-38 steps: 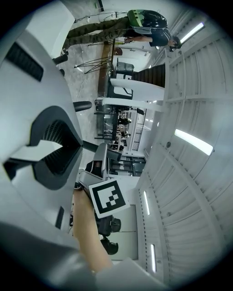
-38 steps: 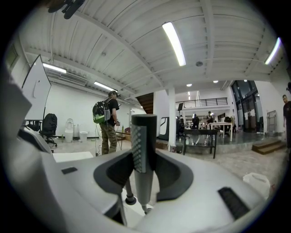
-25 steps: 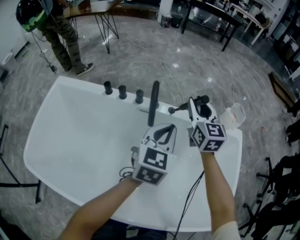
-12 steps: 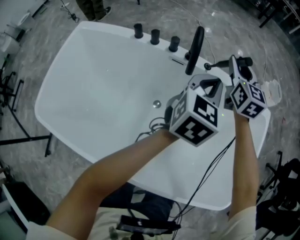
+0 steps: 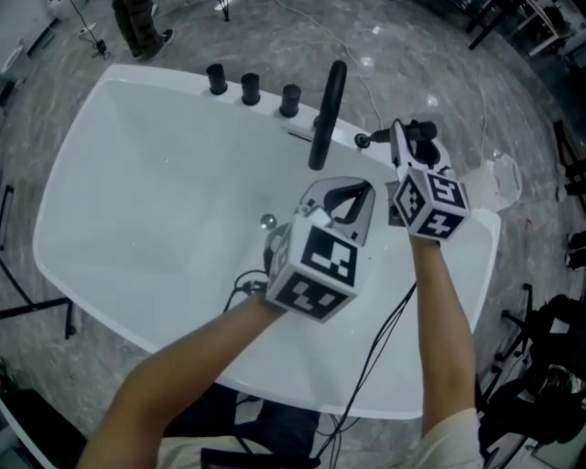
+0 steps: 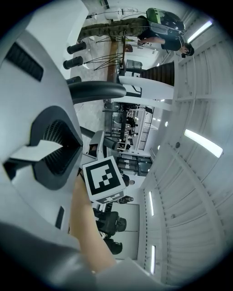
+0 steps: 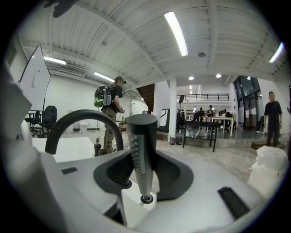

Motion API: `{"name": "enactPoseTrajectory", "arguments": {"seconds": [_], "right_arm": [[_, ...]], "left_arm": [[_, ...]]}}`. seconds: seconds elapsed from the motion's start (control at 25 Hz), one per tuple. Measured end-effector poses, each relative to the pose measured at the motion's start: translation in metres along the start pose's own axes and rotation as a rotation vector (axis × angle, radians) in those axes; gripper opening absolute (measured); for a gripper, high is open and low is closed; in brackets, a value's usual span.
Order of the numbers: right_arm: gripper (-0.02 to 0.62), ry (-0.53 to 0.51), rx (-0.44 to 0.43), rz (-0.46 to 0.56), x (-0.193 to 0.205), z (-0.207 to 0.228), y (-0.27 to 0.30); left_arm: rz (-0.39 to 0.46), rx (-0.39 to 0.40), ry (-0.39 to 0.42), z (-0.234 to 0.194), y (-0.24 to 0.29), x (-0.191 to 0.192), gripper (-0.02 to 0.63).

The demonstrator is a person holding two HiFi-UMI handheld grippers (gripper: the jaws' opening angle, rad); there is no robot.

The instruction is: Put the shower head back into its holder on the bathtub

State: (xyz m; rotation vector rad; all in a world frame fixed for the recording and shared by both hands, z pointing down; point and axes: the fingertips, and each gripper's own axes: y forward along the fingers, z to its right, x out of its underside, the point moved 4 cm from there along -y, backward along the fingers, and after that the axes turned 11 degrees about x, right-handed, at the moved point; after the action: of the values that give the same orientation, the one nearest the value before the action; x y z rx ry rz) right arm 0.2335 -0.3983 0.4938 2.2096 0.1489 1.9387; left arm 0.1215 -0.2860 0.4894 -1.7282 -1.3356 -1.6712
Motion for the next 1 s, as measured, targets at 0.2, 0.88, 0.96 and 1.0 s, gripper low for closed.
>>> {"name": "enactPoseTrajectory", "arguments": {"seconds": [0.2,0.88,0.96,1.0], "right_arm": [[0.149,-0.003,0.002,-0.012,0.012,0.001,0.009],[0.149,0.013,0.018,-0.076,0.051,-0.005,0.035],[0.149,0.015,0.013,-0.087,0.055,-0.007,0.038],[0.149,0.011,0.015,-0.087,0.054,-0.005,0.040]], "left_arm": [[-0.015,0.012,-0.008,0.000,0.005,0.012,0.005],[-0.047,-0.008,-0.040,-0.011,0.002,0.030,0.005],[-0.050,-0.016,-0.044,-0.013,0.001,0.030,0.005],[-0.044,-0.016,-0.043,-0.014,0.003,0.028,0.005]]}}
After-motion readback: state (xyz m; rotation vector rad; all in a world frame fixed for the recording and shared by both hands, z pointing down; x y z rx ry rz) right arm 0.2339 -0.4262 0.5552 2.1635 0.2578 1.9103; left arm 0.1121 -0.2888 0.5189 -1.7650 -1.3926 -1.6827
